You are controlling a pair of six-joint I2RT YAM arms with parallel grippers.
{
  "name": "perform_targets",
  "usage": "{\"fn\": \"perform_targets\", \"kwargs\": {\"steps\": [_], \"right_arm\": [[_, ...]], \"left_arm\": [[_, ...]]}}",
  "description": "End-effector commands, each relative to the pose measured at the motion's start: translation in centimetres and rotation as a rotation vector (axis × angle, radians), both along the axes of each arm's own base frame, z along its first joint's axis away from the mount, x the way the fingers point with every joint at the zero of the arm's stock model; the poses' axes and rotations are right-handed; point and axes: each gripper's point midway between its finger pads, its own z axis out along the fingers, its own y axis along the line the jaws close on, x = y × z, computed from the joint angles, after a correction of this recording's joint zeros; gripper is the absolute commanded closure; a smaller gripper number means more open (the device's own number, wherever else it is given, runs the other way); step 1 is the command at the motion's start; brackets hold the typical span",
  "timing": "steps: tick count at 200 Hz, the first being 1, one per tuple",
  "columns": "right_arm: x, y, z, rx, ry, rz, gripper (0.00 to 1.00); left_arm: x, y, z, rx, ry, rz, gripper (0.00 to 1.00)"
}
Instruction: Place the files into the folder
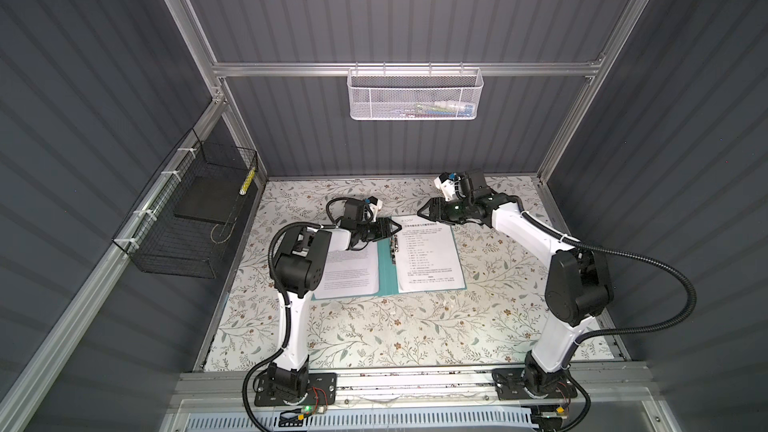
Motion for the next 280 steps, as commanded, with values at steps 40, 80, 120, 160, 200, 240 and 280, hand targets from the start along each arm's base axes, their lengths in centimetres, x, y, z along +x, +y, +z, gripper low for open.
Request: {"fn": "perform_targets", "kwargs": {"steps": [40,80,120,160,200,240,280], "right_arm": [[0.1,-0.4,-0.2,-0.005,0.000,-0.014,0.42],[0.1,-0.4,0.0,-0.003,-0.004,-0.016,0.42],[0.0,-0.4,0.0,-0.001,-0.001,-0.014,0.41],[-0.2,-0.3,0.3,0.008,-0.003,-0.017,0.42],[-0.5,-0.4,0.8,0.012,-0.014,-0.018,0.41],[-1.1,-0.2,1.0,0.012,-0.020,-0.013,0.41],[-2.1,-0.1,0.9,0.005,-0.022,-0.005,0.41]], "left_arm": [[-0.3,-1.1,1.0,-0.064,-0.006,-0.049,0.41],[-0.3,-1.1,1.7,-0.074,-0.016,-0.052,0.43],[-0.9,-1.2,2.6,-0.102,-0.029,-0.067,0.44],[-1.7,-1.2,3.7,-0.124,-0.060,-0.086,0.46],[-2.4,-0.9,4.8,-0.130,-0.084,-0.087,0.46],[-3.3,-0.8,5.5,-0.134,-0.096,-0.095,0.46],[-5.1,-1.2,5.9,-0.126,-0.107,-0.114,0.46]]}}
